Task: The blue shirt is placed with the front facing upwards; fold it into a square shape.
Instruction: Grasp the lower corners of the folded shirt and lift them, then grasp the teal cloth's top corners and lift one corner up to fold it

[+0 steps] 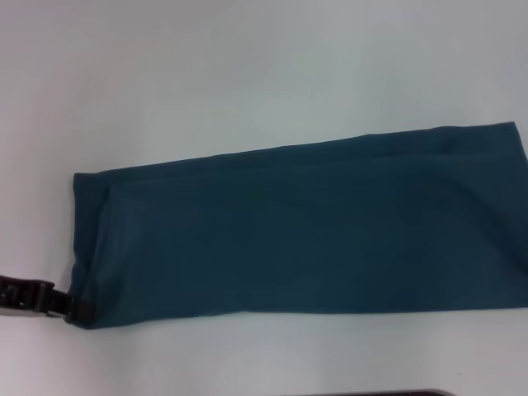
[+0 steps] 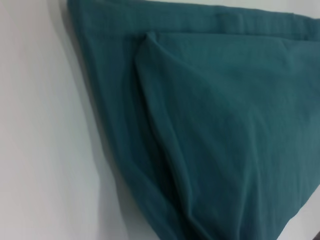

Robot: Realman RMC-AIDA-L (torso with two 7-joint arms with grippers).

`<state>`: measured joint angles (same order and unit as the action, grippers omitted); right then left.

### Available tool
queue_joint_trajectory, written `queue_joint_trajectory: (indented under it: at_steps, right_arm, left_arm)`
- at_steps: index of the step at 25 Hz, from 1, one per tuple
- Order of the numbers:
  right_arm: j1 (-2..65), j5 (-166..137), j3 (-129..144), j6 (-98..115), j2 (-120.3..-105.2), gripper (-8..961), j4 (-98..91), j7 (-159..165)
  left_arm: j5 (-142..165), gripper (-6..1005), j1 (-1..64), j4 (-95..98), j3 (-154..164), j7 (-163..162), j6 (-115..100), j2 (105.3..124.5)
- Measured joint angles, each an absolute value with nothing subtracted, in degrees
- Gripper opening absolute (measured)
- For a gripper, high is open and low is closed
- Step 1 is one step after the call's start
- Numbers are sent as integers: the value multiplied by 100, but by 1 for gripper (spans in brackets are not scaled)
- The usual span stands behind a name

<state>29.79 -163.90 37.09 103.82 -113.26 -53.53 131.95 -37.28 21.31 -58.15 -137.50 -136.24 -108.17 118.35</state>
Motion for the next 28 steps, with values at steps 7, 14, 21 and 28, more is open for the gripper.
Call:
queue_joint_trajectory:
  at_steps: [7,14,21,28]
  right_arm:
    - [3095,-16402,3720,10378,-11327,39,-5356,13183]
    - [3110,-16377,3661,10463,-11351,43,-5367,13146]
    - [3072,-16154,3482,10570,-11283,46,-5347,13040]
    - [3081,-15963,2833,10704,-10953,320,-5575,12974]
  left_arm:
    - [-3601,16,2017,-5888,-13721,-13620,-10876,11948]
    - [-3666,22,2029,-5912,-13860,-13499,-10905,11918]
    - [-3543,104,1996,-5872,-14230,-13428,-10911,11891]
    - [-3845,357,1972,-6394,-15531,-13286,-11134,11766]
